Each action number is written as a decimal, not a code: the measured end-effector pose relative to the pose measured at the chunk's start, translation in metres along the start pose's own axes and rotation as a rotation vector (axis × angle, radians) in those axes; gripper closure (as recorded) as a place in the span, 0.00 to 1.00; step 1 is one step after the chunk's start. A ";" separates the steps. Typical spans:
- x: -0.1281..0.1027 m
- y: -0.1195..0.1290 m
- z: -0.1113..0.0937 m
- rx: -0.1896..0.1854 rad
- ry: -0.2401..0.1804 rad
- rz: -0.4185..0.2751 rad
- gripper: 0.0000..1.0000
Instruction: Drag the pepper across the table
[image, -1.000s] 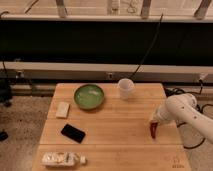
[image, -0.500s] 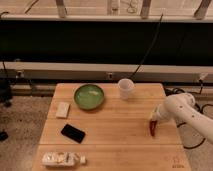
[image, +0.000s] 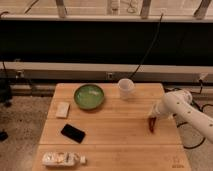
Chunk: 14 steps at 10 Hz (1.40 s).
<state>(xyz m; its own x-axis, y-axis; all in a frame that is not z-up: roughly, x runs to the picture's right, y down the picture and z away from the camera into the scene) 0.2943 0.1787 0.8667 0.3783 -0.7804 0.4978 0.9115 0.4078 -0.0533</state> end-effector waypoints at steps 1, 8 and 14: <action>0.001 0.000 0.000 -0.002 0.001 -0.002 1.00; 0.024 -0.002 0.005 -0.011 0.030 -0.011 1.00; 0.030 0.001 0.002 -0.017 0.032 -0.010 1.00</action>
<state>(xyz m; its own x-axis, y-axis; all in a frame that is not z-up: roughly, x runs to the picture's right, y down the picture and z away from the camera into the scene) 0.3062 0.1566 0.8834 0.3737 -0.7996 0.4701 0.9179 0.3917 -0.0634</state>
